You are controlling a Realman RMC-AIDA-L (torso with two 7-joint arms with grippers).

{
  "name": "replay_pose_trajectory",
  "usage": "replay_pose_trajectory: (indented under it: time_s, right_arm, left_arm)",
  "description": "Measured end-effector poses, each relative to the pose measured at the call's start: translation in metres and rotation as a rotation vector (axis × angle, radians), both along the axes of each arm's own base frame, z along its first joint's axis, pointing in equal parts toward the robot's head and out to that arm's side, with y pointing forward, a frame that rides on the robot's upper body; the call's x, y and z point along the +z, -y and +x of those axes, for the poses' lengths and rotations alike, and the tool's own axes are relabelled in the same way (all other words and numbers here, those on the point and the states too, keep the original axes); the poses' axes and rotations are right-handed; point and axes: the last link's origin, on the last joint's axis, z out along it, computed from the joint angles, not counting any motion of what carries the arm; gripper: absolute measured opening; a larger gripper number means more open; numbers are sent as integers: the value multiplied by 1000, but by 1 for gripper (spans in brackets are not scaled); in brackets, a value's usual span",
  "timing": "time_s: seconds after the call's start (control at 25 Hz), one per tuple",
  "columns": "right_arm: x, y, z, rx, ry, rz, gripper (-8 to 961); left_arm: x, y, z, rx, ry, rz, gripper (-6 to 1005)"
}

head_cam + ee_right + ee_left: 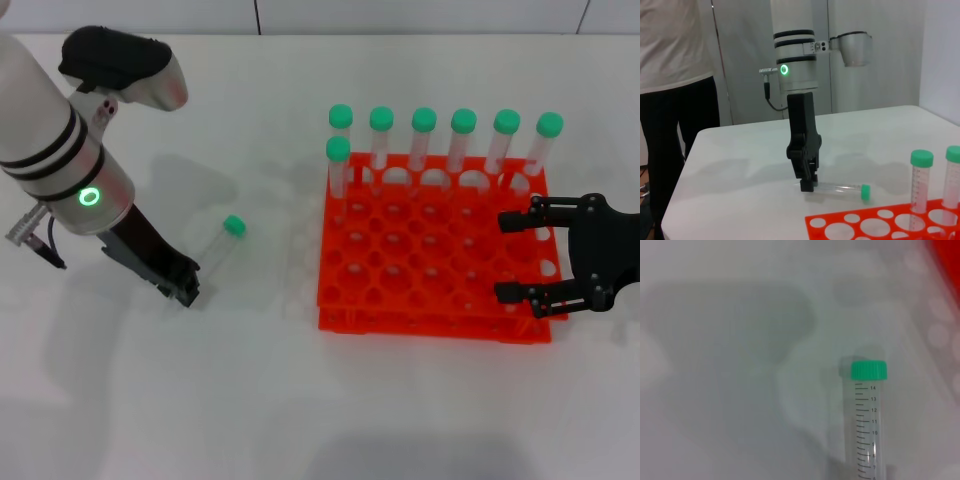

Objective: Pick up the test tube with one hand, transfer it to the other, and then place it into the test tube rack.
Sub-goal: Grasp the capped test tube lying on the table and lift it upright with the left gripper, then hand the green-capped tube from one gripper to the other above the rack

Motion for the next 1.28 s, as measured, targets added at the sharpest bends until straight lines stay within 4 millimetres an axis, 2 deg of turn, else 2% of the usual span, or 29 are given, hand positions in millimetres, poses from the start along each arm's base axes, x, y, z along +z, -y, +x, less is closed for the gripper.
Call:
replay_pose_trajectory:
  time_s: [0.04,0.16,0.36,0.64,0.84,1.08,1.28]
  right_arm:
    - [0,0,0,0,-1,1,818]
    - [2,0,1,-5,-6,8,818]
    - [4,1,1,-11,-19,13,818]
    - [2,1,-2,-16,-37,14,817]
    - [-3,2,-5,-15,-50,10,817]
    - [-7,1,-10,-12,-69,14,817]
    - [-10,-1,-15,-3,-79,10,817]
  left_arm:
    - [1,-1,1,-5,2,4,192]
    - [7,-5,8,-43,10,36,191]
    - [33,-20,23,-201,57,209,191]
    - [53,-41,40,-470,290,471,192]
    - [63,-46,44,-638,504,566,191]
    - [60,-40,42,-761,778,512,191]
    - [48,-38,41,-825,883,370,192]
